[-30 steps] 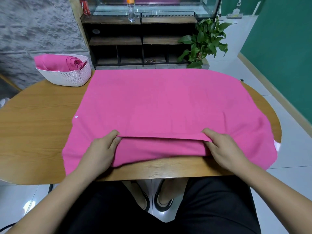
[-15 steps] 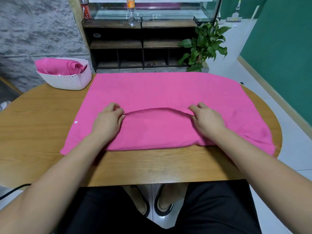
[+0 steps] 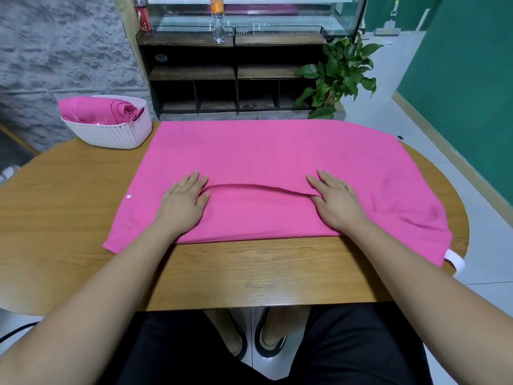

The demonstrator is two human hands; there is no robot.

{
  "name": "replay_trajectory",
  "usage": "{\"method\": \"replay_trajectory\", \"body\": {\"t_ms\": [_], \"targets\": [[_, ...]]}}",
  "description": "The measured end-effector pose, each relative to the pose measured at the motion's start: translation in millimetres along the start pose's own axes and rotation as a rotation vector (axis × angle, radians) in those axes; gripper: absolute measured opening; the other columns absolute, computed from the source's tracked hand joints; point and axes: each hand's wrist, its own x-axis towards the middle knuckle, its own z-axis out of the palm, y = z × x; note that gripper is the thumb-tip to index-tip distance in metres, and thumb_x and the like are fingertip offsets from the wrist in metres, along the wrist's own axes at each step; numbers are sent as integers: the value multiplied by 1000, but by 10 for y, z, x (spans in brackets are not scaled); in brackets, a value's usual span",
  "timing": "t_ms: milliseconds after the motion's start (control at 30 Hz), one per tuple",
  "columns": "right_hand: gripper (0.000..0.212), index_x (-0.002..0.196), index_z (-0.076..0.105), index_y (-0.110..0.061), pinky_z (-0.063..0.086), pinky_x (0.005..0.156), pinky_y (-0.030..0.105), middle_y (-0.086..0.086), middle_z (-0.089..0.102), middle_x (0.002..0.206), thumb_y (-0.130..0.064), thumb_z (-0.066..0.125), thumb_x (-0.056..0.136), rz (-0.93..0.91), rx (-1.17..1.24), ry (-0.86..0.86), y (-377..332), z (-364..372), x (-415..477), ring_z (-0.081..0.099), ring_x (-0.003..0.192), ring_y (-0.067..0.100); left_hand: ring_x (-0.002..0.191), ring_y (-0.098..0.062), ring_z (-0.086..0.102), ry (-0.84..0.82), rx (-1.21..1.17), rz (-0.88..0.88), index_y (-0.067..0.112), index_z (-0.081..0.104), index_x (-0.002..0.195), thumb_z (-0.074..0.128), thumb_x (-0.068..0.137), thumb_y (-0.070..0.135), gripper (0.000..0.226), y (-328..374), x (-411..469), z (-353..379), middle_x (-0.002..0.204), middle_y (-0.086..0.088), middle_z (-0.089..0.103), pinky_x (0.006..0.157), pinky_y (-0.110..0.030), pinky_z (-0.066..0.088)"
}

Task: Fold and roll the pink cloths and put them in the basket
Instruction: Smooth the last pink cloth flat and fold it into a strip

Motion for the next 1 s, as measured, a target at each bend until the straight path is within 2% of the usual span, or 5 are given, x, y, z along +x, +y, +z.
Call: {"method": "replay_trajectory", "body": {"t_ms": [300,533,733,833,1000], "targets": [[60,167,24,-35,6,132,40,-2,12,176,-38,41,109,-19,8,40,-114,86,-874,8,163,17,162,-12,7,-2,6,15,36,22,167,15,104,61,69,58,-858,12,174,11,10,131,-39,9],[63,168,20,-35,7,133,42,-5,7,176,-34,43,109,-56,-10,40,-156,156,-1432,5,163,16,161,-10,9,13,8,35,38,23,166,14,105,58,64,99,-1417,32,173,17,11,131,-39,13],[66,165,31,-30,17,131,47,-2,20,174,-17,52,104,-23,150,138,-198,-51,-1207,16,162,20,158,-19,28,82,-117,9,35,41,159,20,105,56,62,54,-1075,-98,169,7,29,125,-51,33],[60,165,34,-25,21,130,47,4,24,173,-20,47,106,-30,137,200,-232,-166,-844,20,161,24,157,-25,29,136,-111,35,27,45,159,25,107,51,60,42,-642,-207,170,-4,32,125,-51,32],[58,166,30,-26,21,129,52,12,22,173,-30,46,110,-1,38,68,-177,-128,-236,18,161,30,161,-26,19,56,2,-59,32,38,161,31,112,44,51,-41,-78,-146,173,-4,25,127,-52,22]]}}
